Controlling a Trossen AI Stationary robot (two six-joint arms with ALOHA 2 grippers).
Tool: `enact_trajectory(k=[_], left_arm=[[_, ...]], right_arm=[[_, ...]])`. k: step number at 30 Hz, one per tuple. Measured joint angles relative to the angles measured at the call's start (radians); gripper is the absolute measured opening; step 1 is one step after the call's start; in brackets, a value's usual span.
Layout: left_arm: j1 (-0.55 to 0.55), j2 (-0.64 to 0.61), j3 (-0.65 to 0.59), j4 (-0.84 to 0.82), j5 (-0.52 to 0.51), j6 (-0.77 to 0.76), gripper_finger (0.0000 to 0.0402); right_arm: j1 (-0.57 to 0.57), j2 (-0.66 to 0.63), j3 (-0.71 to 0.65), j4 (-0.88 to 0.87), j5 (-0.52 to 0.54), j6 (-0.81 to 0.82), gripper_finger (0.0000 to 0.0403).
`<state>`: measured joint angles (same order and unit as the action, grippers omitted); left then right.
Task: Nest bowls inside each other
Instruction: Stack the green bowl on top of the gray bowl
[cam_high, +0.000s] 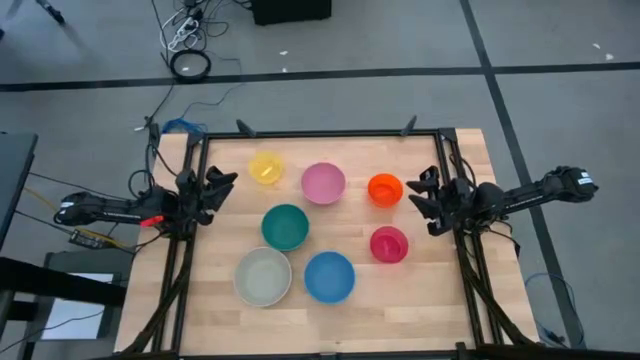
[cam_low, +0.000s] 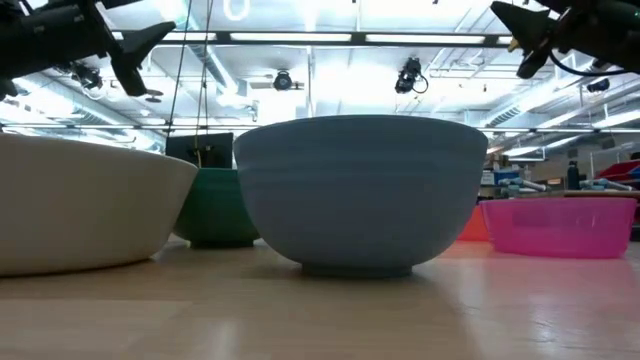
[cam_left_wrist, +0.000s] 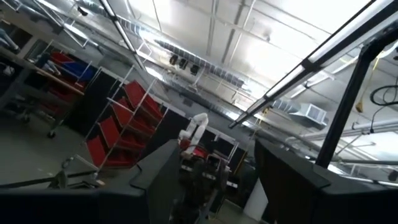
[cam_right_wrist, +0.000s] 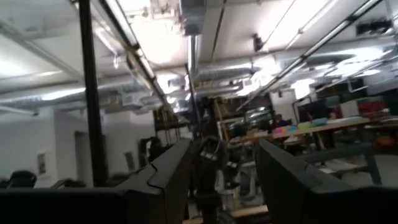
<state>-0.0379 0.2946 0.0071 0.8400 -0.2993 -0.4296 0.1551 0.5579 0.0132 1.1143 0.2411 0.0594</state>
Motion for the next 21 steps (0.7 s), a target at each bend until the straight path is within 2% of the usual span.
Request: enact_trajectory(k=[3,5,6,9,11,14,17,21], left_arm=[[0.0,0.0,0.001,-0.009,0.006,0.029,0.0218],[0.0,0.004,0.023,-0.072,0.006,0.034,0.0218],[-0.001,0.014,0.061,-0.142,0.006,0.034,0.0218],[-0.003,0.081,0.248,-0.552,-0.061,0.032,0.0208],[-0.002,0.18,0.404,-0.848,-0.12,0.041,0.0196],[-0.002,0.347,0.628,-1.207,-0.127,0.06,0.0181],[-0.003,0.511,0.81,-1.497,-0.103,0.059,0.0178],[-0.02,0.682,0.927,-1.731,0.126,0.13,0.0178]], right_arm=[[-0.004,0.0,0.006,0.009,0.029,0.002,0.0168],[-0.006,0.007,0.067,-0.058,0.145,0.012,0.0168],[-0.007,0.015,0.12,-0.151,0.187,0.002,0.0167],[-0.007,0.101,0.39,-0.639,0.266,-0.01,0.0164],[-0.011,0.215,0.608,-0.999,0.329,0.003,0.0162],[-0.028,0.414,0.903,-1.391,0.452,0.082,0.0159],[-0.058,0.585,1.122,-1.596,0.523,0.229,0.0156],[-0.066,0.755,1.307,-1.755,0.39,0.316,0.0152]])
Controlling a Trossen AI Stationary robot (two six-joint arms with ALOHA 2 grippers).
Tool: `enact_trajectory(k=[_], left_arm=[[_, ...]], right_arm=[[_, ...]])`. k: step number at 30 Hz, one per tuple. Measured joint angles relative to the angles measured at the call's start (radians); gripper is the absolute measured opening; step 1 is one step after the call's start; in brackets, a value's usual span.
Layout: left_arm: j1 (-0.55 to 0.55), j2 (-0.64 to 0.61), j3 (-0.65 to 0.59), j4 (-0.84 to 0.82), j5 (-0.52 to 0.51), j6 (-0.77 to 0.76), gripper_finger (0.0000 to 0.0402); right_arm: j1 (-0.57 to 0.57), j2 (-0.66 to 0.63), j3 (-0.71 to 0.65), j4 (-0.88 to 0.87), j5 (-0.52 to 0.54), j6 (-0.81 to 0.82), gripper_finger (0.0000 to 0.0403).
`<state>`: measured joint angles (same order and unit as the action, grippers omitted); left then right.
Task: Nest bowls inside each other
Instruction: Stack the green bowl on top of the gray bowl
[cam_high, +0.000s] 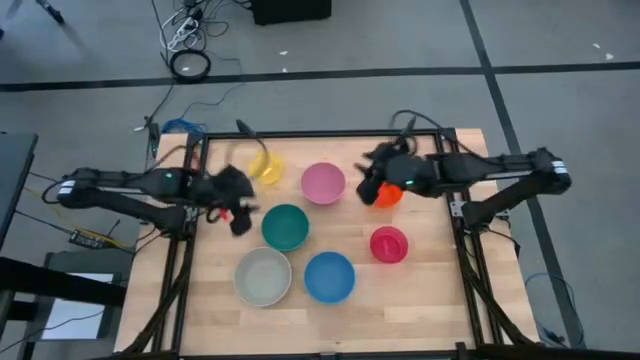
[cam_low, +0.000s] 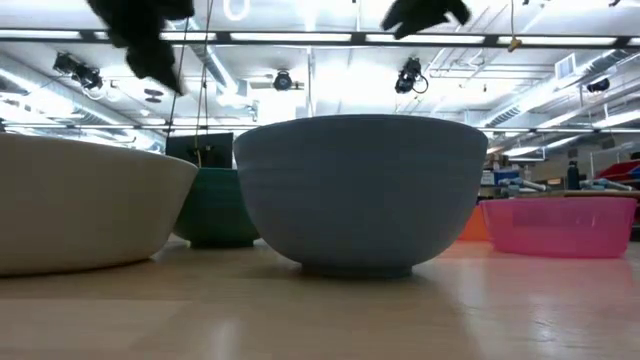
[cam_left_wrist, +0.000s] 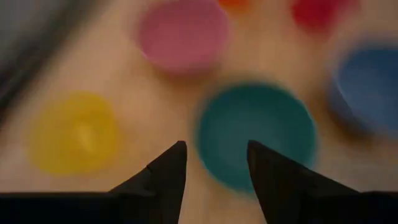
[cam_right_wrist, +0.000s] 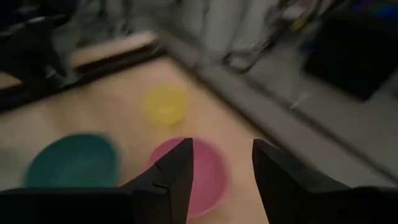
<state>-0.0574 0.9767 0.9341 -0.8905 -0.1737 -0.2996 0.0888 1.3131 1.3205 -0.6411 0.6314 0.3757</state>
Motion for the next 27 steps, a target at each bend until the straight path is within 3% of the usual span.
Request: enact_trajectory(k=[4,8,16,22,27], left_arm=[[-0.034,0.085,0.016,-0.136,0.178,0.031,0.0178],[-0.087,0.117,0.016,-0.195,0.215,-0.032,0.0178],[-0.153,0.129,0.016,-0.156,0.149,-0.297,0.0178],[-0.203,0.183,0.016,-0.11,0.121,-0.305,0.0178],[-0.22,0.229,0.016,-0.087,0.038,-0.269,0.0178]], right_arm=[[0.016,0.099,0.085,-0.141,-0.098,0.053,0.0154],[0.034,0.13,0.086,-0.216,-0.107,0.107,0.0164],[0.047,0.141,0.086,-0.291,-0.134,0.149,0.0196],[0.066,0.143,0.085,-0.273,-0.15,0.166,0.0204],[0.082,0.204,0.069,-0.14,-0.189,0.175,0.0202]])
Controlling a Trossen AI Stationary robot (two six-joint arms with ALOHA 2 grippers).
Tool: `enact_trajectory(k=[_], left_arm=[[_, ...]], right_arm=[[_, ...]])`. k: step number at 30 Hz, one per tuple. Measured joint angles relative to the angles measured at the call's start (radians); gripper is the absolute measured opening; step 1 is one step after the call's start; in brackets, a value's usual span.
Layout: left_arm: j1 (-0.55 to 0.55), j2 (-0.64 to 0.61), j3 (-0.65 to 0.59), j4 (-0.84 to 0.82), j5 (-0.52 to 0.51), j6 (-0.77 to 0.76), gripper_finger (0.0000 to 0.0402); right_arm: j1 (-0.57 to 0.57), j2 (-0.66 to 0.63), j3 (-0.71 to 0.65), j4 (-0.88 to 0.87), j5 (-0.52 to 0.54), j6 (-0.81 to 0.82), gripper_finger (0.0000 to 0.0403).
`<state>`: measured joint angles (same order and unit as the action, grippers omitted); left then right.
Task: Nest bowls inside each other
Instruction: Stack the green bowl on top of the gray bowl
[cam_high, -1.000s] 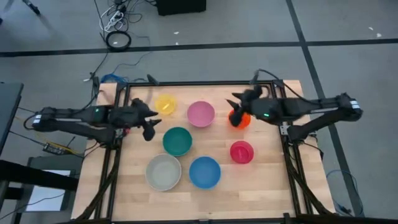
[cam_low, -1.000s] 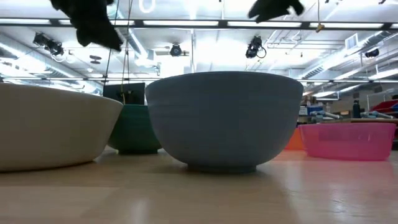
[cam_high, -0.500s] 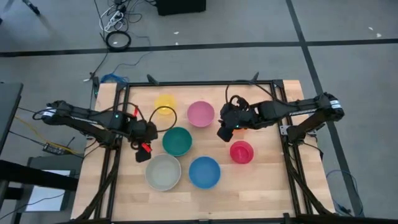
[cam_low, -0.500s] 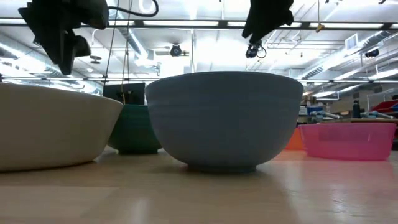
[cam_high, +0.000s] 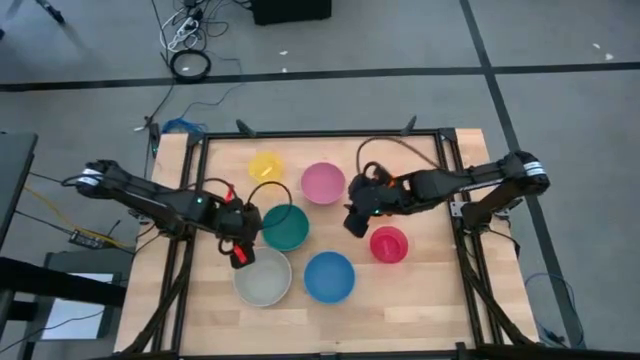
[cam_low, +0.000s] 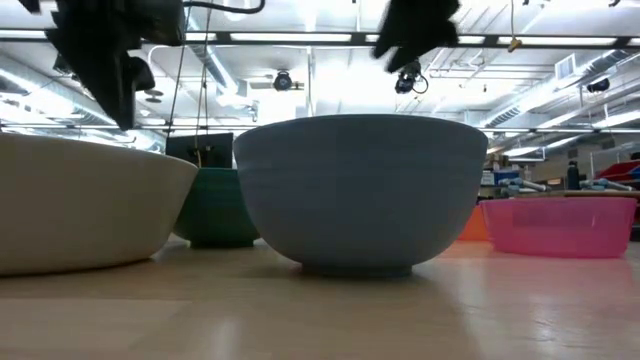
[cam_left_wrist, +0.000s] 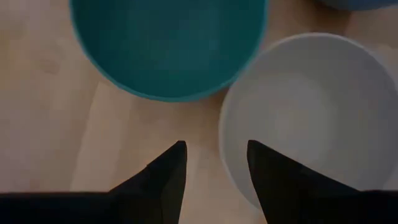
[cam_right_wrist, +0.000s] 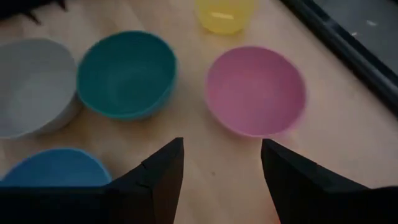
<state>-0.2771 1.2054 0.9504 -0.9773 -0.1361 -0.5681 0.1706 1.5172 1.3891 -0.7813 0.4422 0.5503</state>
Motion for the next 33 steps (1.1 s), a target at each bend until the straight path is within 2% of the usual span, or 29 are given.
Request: enact_trajectory(k=[7,13,19,29,33], left_arm=[[0.002,0.011,0.0,-0.004,-0.111,-0.004,0.0178],[0.002,0.009,0.0,-0.013,-0.162,-0.043,0.0178],[0.002,0.009,0.0,-0.011,-0.226,-0.06,0.0178],[0.002,0.009,0.0,-0.006,-0.259,-0.065,0.0178],[0.002,0.009,0.0,-0.001,-0.259,-0.065,0.0178]], right_arm=[[-0.053,0.187,-0.001,0.267,-0.156,-0.036,0.0203],[-0.129,0.297,0.018,0.332,-0.252,-0.018,0.0201],[-0.159,0.371,0.019,0.43,-0.404,-0.01,0.0201],[-0.168,0.414,0.02,0.434,-0.411,0.008,0.0196],[-0.17,0.428,0.02,0.428,-0.377,0.008,0.0196]])
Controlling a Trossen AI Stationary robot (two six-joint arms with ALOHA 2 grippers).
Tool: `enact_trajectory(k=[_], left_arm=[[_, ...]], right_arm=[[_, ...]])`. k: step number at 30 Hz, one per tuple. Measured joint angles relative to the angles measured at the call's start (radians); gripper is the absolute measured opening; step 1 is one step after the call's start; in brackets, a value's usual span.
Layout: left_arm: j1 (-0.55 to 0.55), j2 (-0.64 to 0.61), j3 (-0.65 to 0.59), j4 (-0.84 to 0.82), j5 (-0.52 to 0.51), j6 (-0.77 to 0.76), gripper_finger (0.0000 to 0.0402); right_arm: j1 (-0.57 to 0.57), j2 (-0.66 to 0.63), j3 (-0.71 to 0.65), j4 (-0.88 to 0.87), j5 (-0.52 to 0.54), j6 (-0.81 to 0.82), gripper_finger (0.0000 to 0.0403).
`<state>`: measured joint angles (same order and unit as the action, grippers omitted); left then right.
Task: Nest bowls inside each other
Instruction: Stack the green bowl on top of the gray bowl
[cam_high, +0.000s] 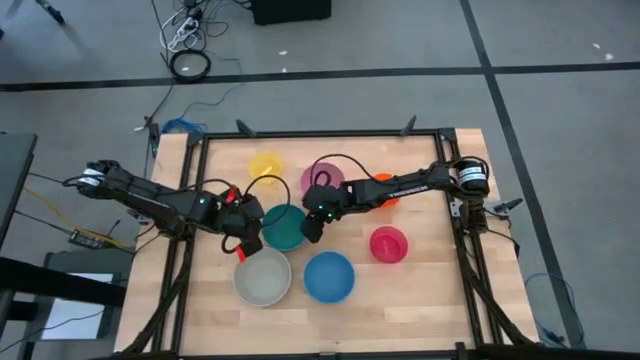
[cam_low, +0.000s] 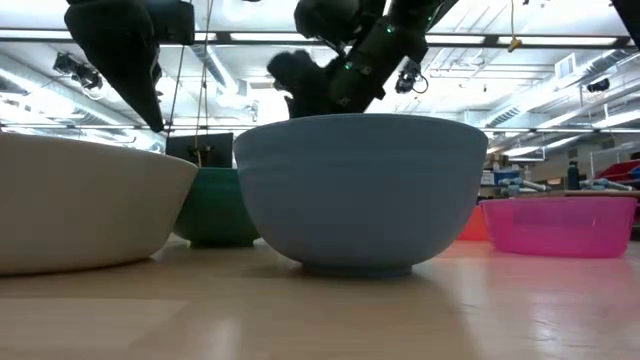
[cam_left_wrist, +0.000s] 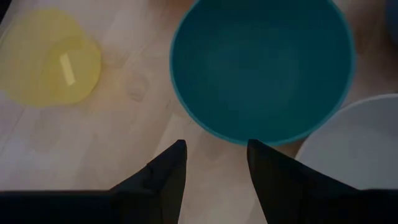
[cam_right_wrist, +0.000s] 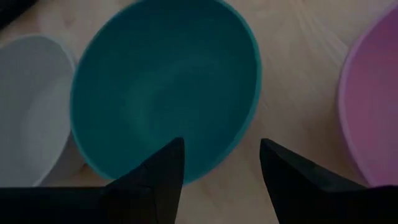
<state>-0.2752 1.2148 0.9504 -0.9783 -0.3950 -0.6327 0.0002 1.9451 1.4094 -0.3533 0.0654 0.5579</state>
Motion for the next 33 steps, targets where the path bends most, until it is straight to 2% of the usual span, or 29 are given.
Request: enact_trajectory(k=[16,21,28,30,33], left_arm=[[0.0,0.0,0.0,0.048,-0.003,0.019,0.0178],[0.0,0.0,0.0,0.047,-0.005,0.019,0.0178],[0.0,0.0,0.0,0.056,-0.005,0.019,0.0178],[0.0,0.0,0.0,0.065,-0.005,0.019,0.0178],[0.0,0.0,0.0,0.069,-0.005,0.019,0.0178]], right_arm=[[-0.035,0.053,-0.001,0.048,-0.007,0.008,0.0181],[-0.06,0.052,-0.001,0.053,-0.009,0.015,0.0134],[-0.076,0.052,-0.001,0.053,-0.018,0.017,0.0017],[-0.075,0.052,-0.001,0.054,-0.027,0.013,0.0008],[-0.074,0.052,-0.001,0.063,-0.028,0.014,0.002]])
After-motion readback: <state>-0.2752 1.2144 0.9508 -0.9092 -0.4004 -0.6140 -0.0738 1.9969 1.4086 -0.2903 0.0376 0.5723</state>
